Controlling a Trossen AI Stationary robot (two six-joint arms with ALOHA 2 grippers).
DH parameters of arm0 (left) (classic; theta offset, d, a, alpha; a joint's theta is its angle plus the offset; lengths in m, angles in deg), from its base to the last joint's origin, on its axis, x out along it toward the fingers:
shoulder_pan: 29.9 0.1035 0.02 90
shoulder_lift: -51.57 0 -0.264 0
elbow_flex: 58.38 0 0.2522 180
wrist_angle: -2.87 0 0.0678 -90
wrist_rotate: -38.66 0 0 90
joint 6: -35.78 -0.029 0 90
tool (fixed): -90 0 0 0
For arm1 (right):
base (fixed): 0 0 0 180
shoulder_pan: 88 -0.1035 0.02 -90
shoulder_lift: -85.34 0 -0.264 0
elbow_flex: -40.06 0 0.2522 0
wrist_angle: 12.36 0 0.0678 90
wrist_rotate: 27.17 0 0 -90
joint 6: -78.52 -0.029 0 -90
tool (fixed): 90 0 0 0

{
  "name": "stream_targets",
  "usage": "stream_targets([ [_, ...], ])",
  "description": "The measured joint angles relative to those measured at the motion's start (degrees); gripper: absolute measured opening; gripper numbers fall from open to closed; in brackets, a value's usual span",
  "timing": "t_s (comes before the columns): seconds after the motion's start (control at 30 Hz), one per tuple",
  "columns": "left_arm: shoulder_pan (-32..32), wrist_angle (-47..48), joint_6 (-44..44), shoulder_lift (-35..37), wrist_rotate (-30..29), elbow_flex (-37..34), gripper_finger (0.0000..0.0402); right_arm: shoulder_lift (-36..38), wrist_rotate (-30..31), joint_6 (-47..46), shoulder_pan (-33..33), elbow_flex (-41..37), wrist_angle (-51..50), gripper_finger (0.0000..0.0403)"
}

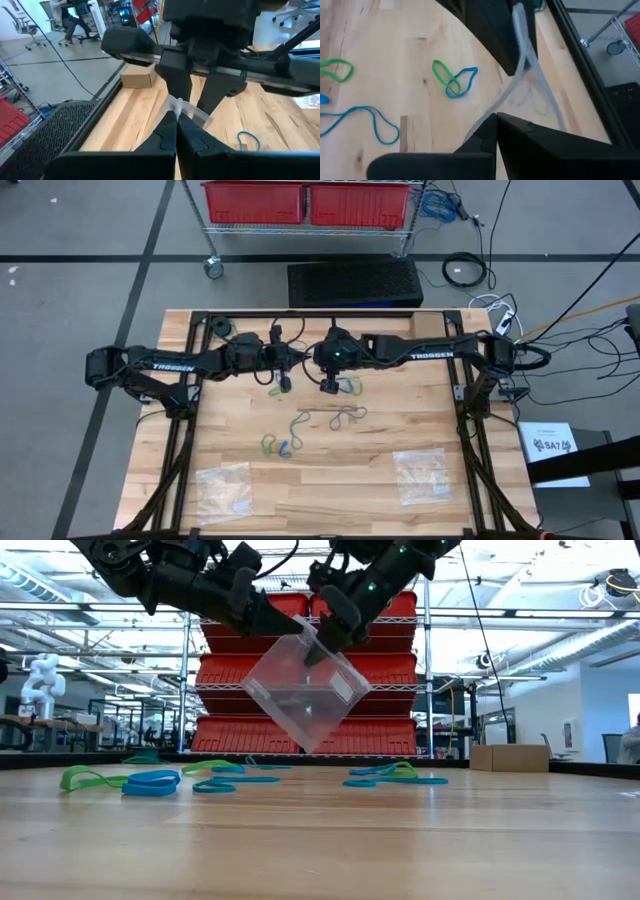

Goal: Sort rubber bands
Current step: Open the top zip bag

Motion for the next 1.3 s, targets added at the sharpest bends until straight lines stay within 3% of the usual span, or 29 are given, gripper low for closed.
stream_targets([
  [0.2,-0.3,0.4,0.0,0.0,-0.1,0.0,0.0,-0.2,0.0,-2.0,0.4,-4.0,5.8,0.0],
  [0.6,-0.4,1.7,0.1,0.0,-0.2,0.0,0.0,-0.2,0.1,-2.8,0.5,-16.3,33.2,0.0],
  [0.87,-1.6,1.1,0.2,0.0,-0.2,0.0,0.0,-0.2,0.3,-4.1,0.5,-17.9,42.4,0.0004],
  [1.0,-2.0,1.1,0.1,0.0,-0.2,0.0,0.0,-0.2,0.7,-3.9,0.5,-17.0,41.9,0.0033],
  [1.3,-2.1,0.2,0.1,0.0,-0.2,0.0,0.0,-0.2,-0.2,-4.4,0.6,-17.0,41.7,0.0169],
])
